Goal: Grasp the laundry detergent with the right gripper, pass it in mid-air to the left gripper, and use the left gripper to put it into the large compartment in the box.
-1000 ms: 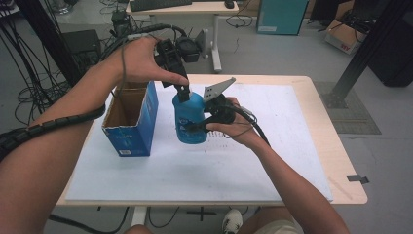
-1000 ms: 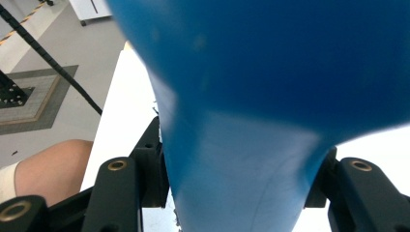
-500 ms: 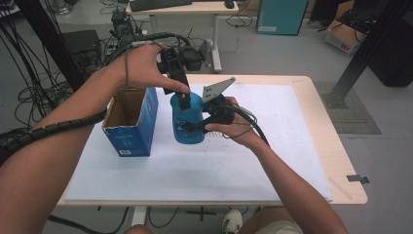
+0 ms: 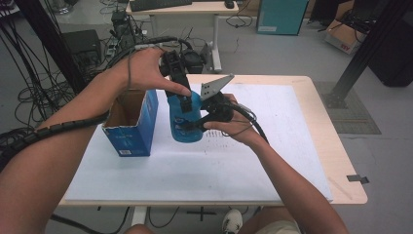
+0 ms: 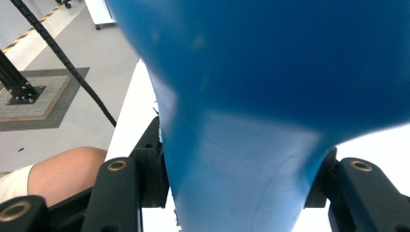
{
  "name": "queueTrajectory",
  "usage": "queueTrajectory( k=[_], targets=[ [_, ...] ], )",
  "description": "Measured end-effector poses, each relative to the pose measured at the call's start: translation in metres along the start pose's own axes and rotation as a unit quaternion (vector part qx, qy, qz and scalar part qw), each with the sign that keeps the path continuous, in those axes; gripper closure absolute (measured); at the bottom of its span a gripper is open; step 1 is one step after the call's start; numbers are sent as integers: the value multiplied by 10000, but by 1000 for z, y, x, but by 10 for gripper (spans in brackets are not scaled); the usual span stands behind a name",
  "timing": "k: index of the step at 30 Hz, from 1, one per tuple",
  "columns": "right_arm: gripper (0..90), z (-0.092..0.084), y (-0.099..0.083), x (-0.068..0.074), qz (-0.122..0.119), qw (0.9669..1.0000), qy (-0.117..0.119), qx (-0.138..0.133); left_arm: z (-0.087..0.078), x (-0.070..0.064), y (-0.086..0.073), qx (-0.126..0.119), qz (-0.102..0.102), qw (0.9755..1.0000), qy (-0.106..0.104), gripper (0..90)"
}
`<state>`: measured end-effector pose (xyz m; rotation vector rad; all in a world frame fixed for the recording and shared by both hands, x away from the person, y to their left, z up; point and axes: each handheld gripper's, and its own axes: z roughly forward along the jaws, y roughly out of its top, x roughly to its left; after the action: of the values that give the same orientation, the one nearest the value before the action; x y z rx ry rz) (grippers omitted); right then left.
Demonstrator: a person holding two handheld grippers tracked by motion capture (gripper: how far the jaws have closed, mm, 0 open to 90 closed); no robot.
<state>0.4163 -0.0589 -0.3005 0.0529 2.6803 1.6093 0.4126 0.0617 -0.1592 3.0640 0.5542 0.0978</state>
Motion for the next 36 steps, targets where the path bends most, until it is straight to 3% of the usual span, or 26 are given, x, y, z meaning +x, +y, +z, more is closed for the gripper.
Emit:
queueTrajectory(
  k=[1,3,4,6,11,13,22,25,26,27,28,29,36],
  targets=[
    [436,0,0,0,0,10000,5,2,2,-2,-1,-110,-137,9998,-55,45],
    [436,1,1,1,-39,10000,19,21,1,0,-1,4,-7,10000,-41,45],
    [436,1,1,1,-54,10000,23,18,3,-2,-1,-91,-137,9998,-59,45],
    [436,1,2,1,-25,10000,58,3,2,0,-1,12,0,10000,-63,45],
    [436,3,2,2,-15,10000,66,-10,4,-3,-2,-56,-69,9999,-55,45],
    [436,2,3,2,-18,10000,82,-3,3,-2,-1,15,21,10000,-50,45],
    [435,0,3,2,-23,10000,56,5,3,-3,0,32,70,9999,-66,45],
    [436,-1,3,2,-35,10000,57,15,3,-4,0,-5,50,10000,-66,45],
    [436,-1,3,2,-33,10000,61,10,4,-5,0,-79,-57,9999,-99,45],
    [436,-1,3,2,-37,10000,67,1,3,-4,1,5,77,9999,-64,45],
    [436,-1,3,2,-49,10000,74,-3,4,-5,1,-47,9,10000,-85,45],
    [435,-1,3,2,-56,10000,76,-4,3,-4,1,30,95,9999,-86,45],
    [436,-2,3,2,-51,10000,85,-1,5,-4,1,40,88,9999,-88,45]
  ],
)
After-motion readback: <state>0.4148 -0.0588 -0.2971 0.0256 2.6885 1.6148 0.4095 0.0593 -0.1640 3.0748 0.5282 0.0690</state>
